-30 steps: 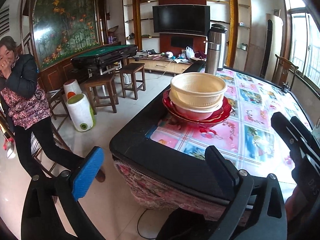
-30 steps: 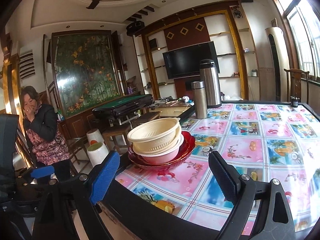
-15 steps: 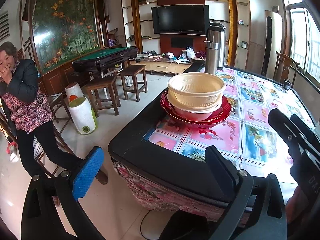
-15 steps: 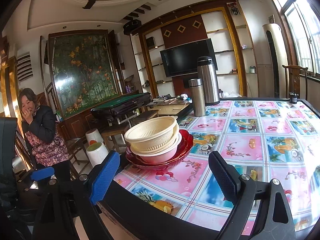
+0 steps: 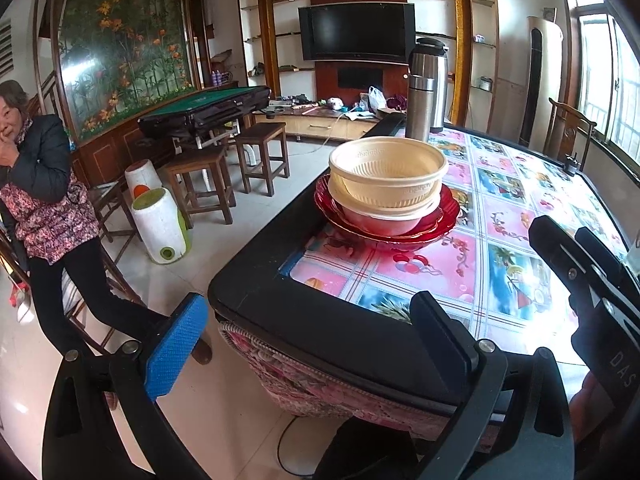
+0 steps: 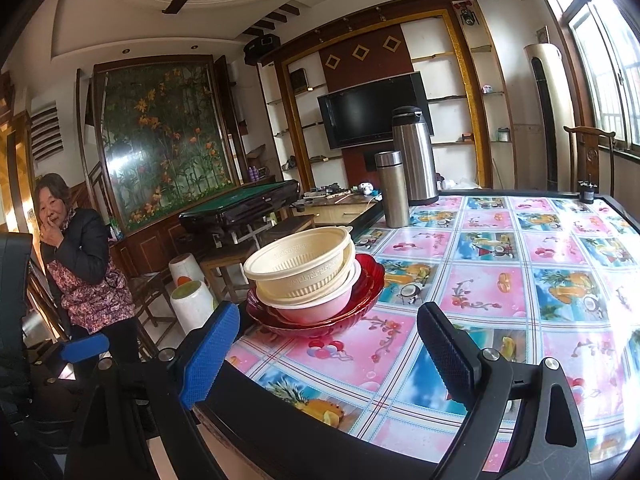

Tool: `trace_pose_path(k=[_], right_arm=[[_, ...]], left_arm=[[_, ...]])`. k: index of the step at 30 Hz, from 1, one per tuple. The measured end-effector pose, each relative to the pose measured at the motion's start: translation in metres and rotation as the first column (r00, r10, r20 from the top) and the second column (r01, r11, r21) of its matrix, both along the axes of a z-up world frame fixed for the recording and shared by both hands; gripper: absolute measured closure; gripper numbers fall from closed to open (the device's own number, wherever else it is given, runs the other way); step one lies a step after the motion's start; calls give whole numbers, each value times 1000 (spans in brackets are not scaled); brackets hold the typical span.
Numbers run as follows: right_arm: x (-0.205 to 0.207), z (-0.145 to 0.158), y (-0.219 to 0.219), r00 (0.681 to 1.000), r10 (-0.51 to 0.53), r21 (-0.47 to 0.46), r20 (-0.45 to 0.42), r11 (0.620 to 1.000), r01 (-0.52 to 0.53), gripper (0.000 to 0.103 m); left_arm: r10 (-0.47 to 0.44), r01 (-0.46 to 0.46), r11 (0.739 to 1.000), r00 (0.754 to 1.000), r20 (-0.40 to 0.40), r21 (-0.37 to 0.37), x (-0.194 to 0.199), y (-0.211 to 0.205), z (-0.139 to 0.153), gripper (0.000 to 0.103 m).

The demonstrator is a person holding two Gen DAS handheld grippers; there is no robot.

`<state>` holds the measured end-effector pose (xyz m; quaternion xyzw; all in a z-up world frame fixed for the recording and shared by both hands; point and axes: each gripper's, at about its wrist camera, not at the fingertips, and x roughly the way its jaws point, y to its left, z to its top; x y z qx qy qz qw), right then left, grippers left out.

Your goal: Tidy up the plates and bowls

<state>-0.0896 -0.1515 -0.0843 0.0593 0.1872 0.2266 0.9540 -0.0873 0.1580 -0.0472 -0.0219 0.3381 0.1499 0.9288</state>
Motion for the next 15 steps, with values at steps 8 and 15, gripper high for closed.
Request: trace_pose_path(k=[8, 15], right_arm=[[3, -2, -1, 1000, -4, 4, -15, 1000, 4, 11], [3, -3, 2, 1000, 1, -5, -6, 1000, -1, 11]], left_arm=[[32, -31, 999, 999, 43, -21, -2, 11, 5, 1], [22, -21, 1000, 999, 39, -23, 1, 11, 2, 1]])
